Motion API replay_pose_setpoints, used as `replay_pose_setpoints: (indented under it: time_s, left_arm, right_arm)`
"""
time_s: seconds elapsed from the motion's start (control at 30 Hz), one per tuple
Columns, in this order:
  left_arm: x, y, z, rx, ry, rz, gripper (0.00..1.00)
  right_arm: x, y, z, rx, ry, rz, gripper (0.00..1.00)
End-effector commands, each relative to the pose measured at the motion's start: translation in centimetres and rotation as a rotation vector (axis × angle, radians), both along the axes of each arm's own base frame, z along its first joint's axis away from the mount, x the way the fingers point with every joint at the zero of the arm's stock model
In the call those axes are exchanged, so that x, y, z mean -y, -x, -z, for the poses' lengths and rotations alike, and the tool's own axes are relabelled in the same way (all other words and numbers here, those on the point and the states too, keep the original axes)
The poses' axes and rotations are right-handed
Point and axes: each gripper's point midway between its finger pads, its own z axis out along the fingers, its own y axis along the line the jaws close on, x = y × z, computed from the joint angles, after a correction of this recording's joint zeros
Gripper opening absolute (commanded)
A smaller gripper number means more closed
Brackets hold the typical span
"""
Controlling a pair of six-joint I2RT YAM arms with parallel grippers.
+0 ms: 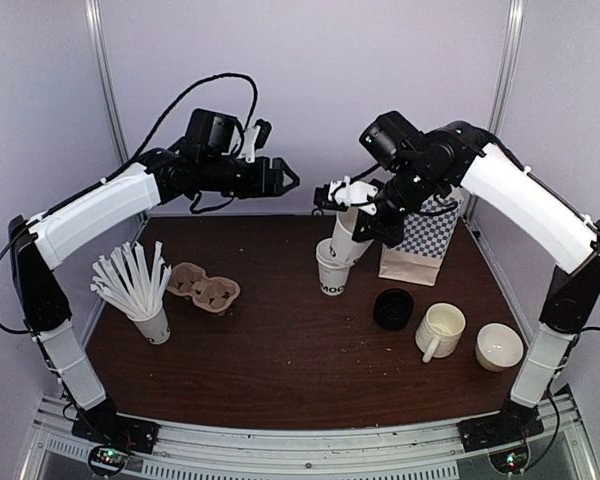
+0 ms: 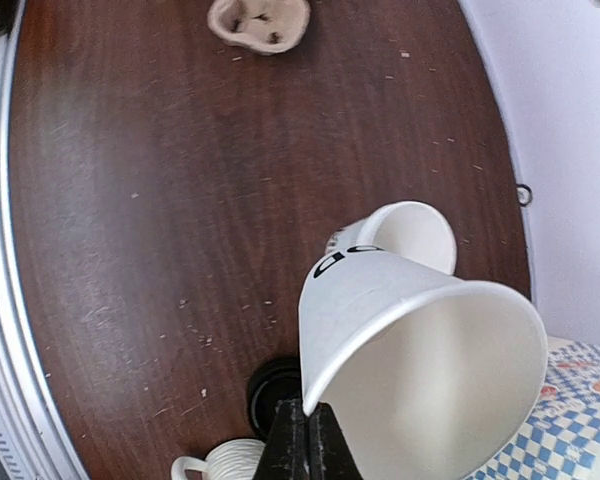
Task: Pack the takeout coffee
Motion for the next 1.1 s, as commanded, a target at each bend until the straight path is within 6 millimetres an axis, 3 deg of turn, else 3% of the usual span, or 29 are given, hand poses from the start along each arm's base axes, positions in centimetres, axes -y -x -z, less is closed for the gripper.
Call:
replay_pose_setpoints:
  time_s: [0.0,0.1,0.27,0.57,0.77,1.0,1.07]
  left_arm:
    - [-3.6,-1.1,0.3,0.102,-0.173,-0.027,0.75]
    - [-5.8,-2.0,0.4,0.098,-0.178,-0.078,0.76]
    - [-9.2,-1.8,1.3,0.093,-0.153,-0.145,0.75]
    - [-9.2,-0.9,1.3,0.097,-0.151,-0.107,0.76]
    - [-9.6,-0.5,0.2,0.132,-0.147,-0.112,0.76]
    - [-9.6,-0.5,0.4,0.131,-0.148,-0.108,0.76]
    - [-9.5,-0.6,0.5,0.130,-0.148,-0.107,0.76]
  right_arm:
    - [-1.6,4.5,3.6,-0.021,0.115,-0.192,0.00]
    - [-2.9,7.1,6.5,-0.046,0.174,-0.289,0.00]
    - [-5.2,10.0,10.5,-0.064,0.271,-0.407,0.00]
    - [-8.3,10.8,13.8,-0.078,0.300,-0.442,0.00]
    - [-8.4,11.8,15.0,-0.110,0.282,-0.441,0.00]
    - [-7.7,12.3,16.6,-0.132,0.295,-0.439,0.00]
    - [-7.6,12.4,16.8,-0.133,0.296,-0.434,0.05]
